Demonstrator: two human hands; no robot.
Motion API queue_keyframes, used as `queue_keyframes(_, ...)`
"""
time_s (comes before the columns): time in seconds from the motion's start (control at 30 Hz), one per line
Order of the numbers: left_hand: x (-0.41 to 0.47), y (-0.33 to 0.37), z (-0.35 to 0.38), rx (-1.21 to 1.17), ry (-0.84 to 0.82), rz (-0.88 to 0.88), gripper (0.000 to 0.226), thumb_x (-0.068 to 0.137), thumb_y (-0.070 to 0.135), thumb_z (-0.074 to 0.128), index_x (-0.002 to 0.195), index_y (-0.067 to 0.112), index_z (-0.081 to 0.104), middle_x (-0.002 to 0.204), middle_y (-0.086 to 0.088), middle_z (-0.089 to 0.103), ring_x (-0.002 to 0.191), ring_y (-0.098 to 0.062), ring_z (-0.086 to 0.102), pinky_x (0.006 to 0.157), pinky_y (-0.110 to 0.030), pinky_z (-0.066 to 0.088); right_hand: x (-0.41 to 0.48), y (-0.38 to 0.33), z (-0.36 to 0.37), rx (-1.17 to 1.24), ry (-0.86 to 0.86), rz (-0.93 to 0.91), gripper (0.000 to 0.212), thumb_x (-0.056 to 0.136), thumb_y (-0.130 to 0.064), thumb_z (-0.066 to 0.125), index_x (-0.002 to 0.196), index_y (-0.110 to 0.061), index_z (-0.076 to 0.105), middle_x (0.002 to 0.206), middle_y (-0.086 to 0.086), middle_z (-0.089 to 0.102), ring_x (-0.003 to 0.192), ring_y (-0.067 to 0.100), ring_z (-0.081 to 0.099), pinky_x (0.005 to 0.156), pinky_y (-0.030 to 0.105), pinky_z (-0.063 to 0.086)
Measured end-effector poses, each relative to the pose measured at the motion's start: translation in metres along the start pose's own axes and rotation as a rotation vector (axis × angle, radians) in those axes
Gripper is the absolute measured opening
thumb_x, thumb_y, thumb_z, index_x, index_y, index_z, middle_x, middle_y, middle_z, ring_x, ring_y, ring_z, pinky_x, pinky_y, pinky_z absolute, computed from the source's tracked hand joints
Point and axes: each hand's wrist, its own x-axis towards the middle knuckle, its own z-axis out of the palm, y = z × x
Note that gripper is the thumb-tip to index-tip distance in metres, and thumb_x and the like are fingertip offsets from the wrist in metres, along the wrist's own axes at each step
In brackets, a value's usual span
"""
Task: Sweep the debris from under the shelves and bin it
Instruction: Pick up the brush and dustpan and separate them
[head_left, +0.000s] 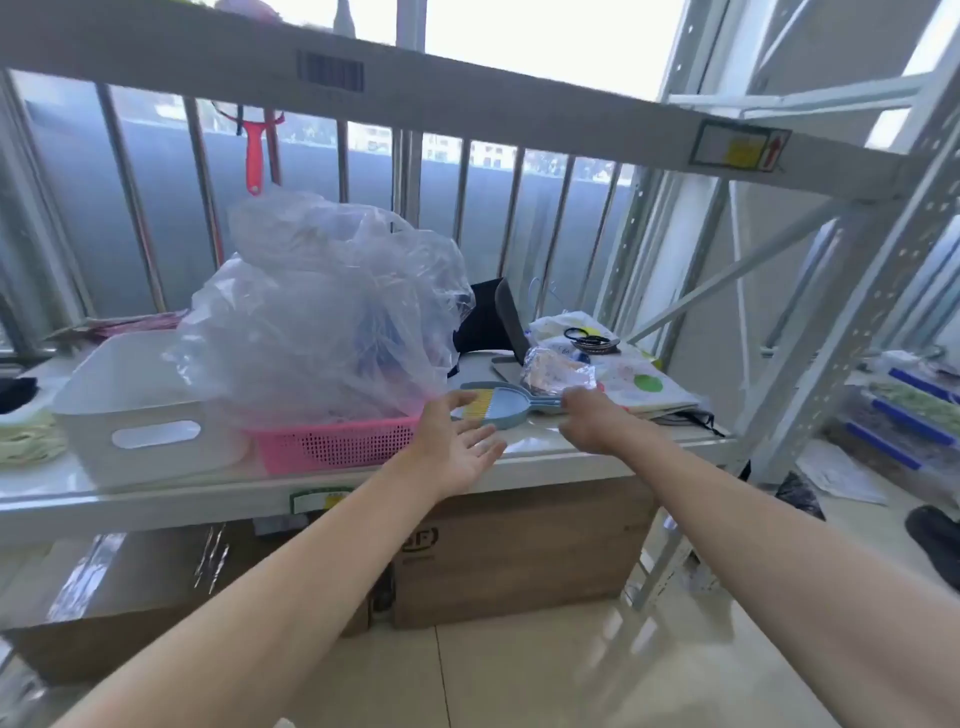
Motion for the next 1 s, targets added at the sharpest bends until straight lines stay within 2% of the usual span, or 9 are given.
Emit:
queue_keyframes(0.17, 0.025, 0.008, 0.005, -0.197, -0.008, -0.025, 0.073, 0.089, 0.019, 0.059, 0.149, -0.004, 0.024, 0.152, -0.026, 0.030, 0.140, -0.038, 0.032, 0.114, -0.041, 0.033, 0.047, 0.000, 0.012, 0.040, 0.093, -0.011, 0.043, 0.087, -0.007, 0.051, 0.130, -0.009, 0.049, 0.126, 0.015, 0.055, 0.113, 0.031, 0.053, 0.092, 0.038, 0.043)
queue_keyframes(0.33, 0.058, -0.002, 0.012, -0.206, 0.036, -0.070, 0.069, 0.090, 0.011, 0.055, 0.146, -0.010, 0.022, 0.151, -0.030, 0.028, 0.141, -0.040, 0.030, 0.117, -0.041, 0.030, 0.079, 0.012, 0.024, -0.087, -0.013, -0.029, 0.047, 0.087, -0.014, 0.053, 0.134, -0.012, 0.046, 0.131, 0.014, 0.052, 0.120, 0.032, 0.051, 0.095, 0.041, 0.042)
queue_keyframes(0.37, 0.062, -0.004, 0.014, -0.202, 0.042, -0.080, 0.069, 0.090, 0.010, 0.054, 0.146, -0.010, 0.020, 0.151, -0.031, 0.027, 0.140, -0.042, 0.030, 0.117, -0.042, 0.029, 0.084, 0.015, 0.025, -0.093, -0.016, -0.043, 0.042, 0.086, -0.013, 0.053, 0.128, -0.013, 0.050, 0.126, 0.013, 0.054, 0.116, 0.032, 0.053, 0.091, 0.041, 0.043)
queue_keyframes(0.43, 0.070, -0.008, 0.012, -0.182, 0.049, -0.089, 0.068, 0.090, 0.011, 0.053, 0.145, -0.010, 0.020, 0.150, -0.033, 0.027, 0.140, -0.043, 0.029, 0.117, -0.043, 0.029, 0.089, 0.019, 0.027, -0.049, -0.007, -0.052, 0.012, 0.084, -0.010, 0.053, 0.093, -0.014, 0.059, 0.100, 0.011, 0.061, 0.096, 0.030, 0.059, 0.074, 0.035, 0.045)
queue_keyframes(0.5, 0.072, -0.009, 0.009, -0.185, 0.044, -0.085, 0.069, 0.089, 0.013, 0.052, 0.146, -0.008, 0.021, 0.151, -0.033, 0.025, 0.142, -0.042, 0.027, 0.117, -0.043, 0.028, 0.090, 0.020, 0.029, 0.004, 0.036, -0.055, 0.024, 0.083, -0.005, 0.055, 0.063, -0.018, 0.050, 0.069, 0.004, 0.052, 0.071, 0.024, 0.055, 0.057, 0.029, 0.039)
queue_keyframes(0.57, 0.069, -0.010, 0.005, -0.182, 0.035, -0.082, 0.074, 0.088, 0.017, 0.052, 0.148, -0.008, 0.017, 0.154, -0.029, 0.022, 0.145, -0.037, 0.022, 0.119, -0.041, 0.023, 0.085, 0.018, 0.030, 0.063, 0.072, -0.042, 0.031, 0.079, -0.002, 0.060, 0.056, -0.018, 0.047, 0.060, 0.002, 0.046, 0.060, 0.021, 0.049, 0.053, 0.027, 0.039)
queue_keyframes(0.73, 0.062, -0.018, 0.002, -0.104, 0.022, -0.051, 0.073, 0.090, 0.023, 0.052, 0.151, -0.003, 0.021, 0.157, -0.021, 0.024, 0.147, -0.029, 0.022, 0.121, -0.038, 0.019, 0.051, 0.010, 0.026, 0.183, 0.117, 0.061, 0.003, 0.068, -0.009, 0.065, 0.066, -0.011, 0.065, 0.061, 0.003, 0.061, 0.064, 0.020, 0.062, 0.062, 0.033, 0.054)
queue_keyframes(0.9, 0.057, -0.031, 0.009, -0.134, 0.042, 0.050, 0.051, 0.094, 0.022, 0.052, 0.141, 0.002, 0.041, 0.145, -0.021, 0.044, 0.138, -0.028, 0.039, 0.119, -0.035, 0.025, 0.002, 0.013, 0.031, 0.381, 0.234, 0.115, 0.012, 0.075, -0.018, 0.073, 0.066, -0.011, 0.070, 0.061, 0.001, 0.062, 0.061, 0.015, 0.057, 0.055, 0.027, 0.044)
queue_keyframes(1.0, 0.054, -0.039, 0.002, -0.128, -0.003, 0.101, 0.037, 0.099, 0.024, 0.048, 0.131, 0.005, 0.049, 0.135, -0.021, 0.054, 0.129, -0.029, 0.050, 0.117, -0.037, 0.029, -0.024, 0.017, 0.041, 0.463, 0.302, 0.103, 0.012, 0.079, -0.023, 0.075, 0.082, -0.012, 0.073, 0.073, 0.001, 0.068, 0.067, 0.012, 0.060, 0.058, 0.024, 0.046)
